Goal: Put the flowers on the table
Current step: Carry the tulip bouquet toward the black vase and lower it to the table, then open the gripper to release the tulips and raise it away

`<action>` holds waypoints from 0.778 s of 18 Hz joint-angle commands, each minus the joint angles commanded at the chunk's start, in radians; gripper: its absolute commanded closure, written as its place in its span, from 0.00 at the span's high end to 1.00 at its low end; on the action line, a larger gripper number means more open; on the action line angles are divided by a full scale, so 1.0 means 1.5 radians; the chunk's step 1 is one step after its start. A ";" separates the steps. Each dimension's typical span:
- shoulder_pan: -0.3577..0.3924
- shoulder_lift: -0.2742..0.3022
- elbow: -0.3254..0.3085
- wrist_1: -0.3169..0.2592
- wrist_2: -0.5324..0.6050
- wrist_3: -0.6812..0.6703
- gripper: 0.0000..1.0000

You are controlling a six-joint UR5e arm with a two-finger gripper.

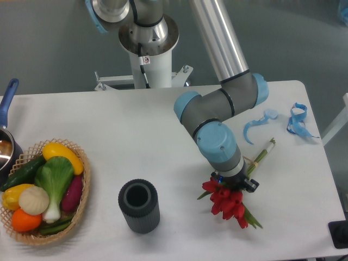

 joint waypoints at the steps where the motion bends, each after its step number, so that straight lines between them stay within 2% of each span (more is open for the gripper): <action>1: 0.000 0.001 0.000 0.002 -0.001 -0.001 0.60; 2: 0.000 0.002 0.000 0.011 -0.001 -0.001 0.65; 3: 0.000 0.004 0.000 0.019 -0.002 0.001 0.90; 4: 0.000 0.008 -0.001 0.020 -0.001 -0.001 1.00; 7: -0.001 0.042 0.000 0.021 -0.005 0.000 1.00; 10: 0.007 0.090 0.013 0.024 -0.064 -0.005 1.00; 12: 0.040 0.129 0.014 0.016 -0.105 0.000 1.00; 14: 0.077 0.147 0.008 0.012 -0.154 0.008 1.00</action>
